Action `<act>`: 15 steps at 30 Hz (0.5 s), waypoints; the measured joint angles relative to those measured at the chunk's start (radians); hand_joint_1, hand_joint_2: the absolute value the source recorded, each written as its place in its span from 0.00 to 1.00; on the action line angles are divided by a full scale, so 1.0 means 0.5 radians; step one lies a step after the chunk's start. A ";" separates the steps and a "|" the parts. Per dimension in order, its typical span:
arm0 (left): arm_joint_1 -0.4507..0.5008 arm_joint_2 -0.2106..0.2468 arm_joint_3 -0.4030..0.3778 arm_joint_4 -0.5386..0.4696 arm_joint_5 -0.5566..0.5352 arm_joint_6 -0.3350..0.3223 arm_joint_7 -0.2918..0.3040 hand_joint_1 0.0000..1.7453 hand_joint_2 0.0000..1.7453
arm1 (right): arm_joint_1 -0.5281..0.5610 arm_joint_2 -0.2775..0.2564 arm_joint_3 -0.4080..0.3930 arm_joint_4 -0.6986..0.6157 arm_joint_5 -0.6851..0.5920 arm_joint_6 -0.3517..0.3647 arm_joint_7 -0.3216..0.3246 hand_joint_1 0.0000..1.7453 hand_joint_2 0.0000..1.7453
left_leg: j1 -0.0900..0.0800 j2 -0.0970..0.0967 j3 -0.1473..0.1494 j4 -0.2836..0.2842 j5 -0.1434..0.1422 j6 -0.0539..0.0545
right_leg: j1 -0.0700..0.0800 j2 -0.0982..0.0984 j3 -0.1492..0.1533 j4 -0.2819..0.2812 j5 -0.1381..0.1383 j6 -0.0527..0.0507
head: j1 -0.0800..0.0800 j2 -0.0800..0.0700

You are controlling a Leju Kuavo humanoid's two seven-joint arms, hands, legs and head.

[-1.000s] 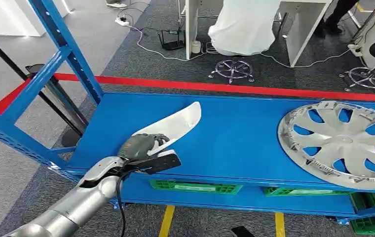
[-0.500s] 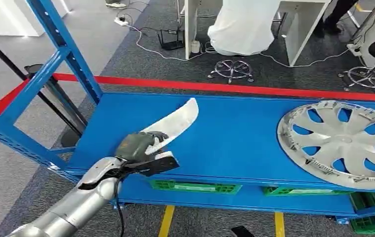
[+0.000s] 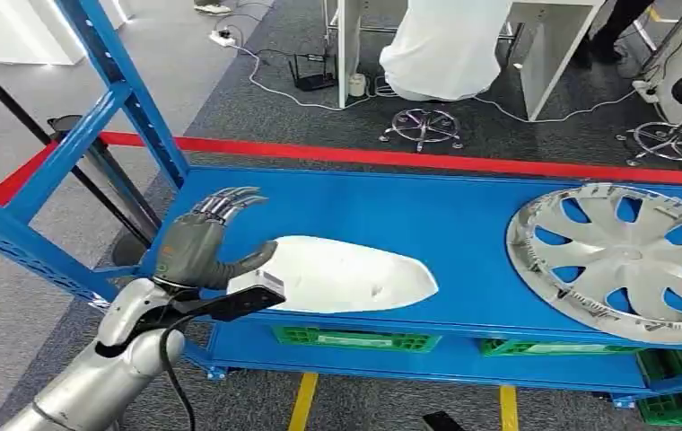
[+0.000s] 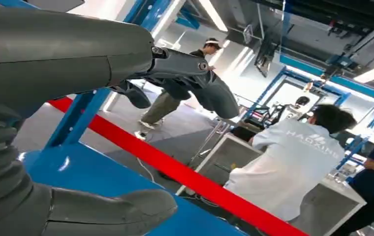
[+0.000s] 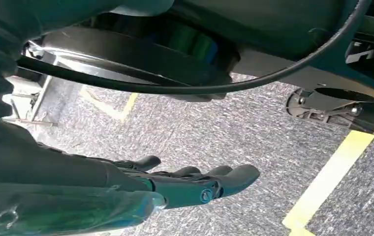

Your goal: Take the parts from the cabinet and place them on the table.

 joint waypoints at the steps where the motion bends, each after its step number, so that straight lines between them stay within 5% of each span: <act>1: 0.001 0.002 0.000 -0.007 0.000 0.001 0.000 0.31 1.00 | 0.000 0.000 0.000 0.000 0.000 0.000 0.000 0.00 1.00 | 0.000 0.000 0.000 0.000 0.000 0.001 | 0.000 0.000 0.000 0.000 0.000 0.000 | 0.000 0.000; 15: 0.010 0.022 0.000 -0.034 -0.001 0.001 0.000 0.31 1.00 | 0.000 0.000 0.000 0.000 0.000 0.000 0.000 0.00 1.00 | 0.000 0.000 -0.004 0.000 0.003 0.001 | 0.000 0.000 0.002 0.000 0.003 0.001 | -0.001 0.000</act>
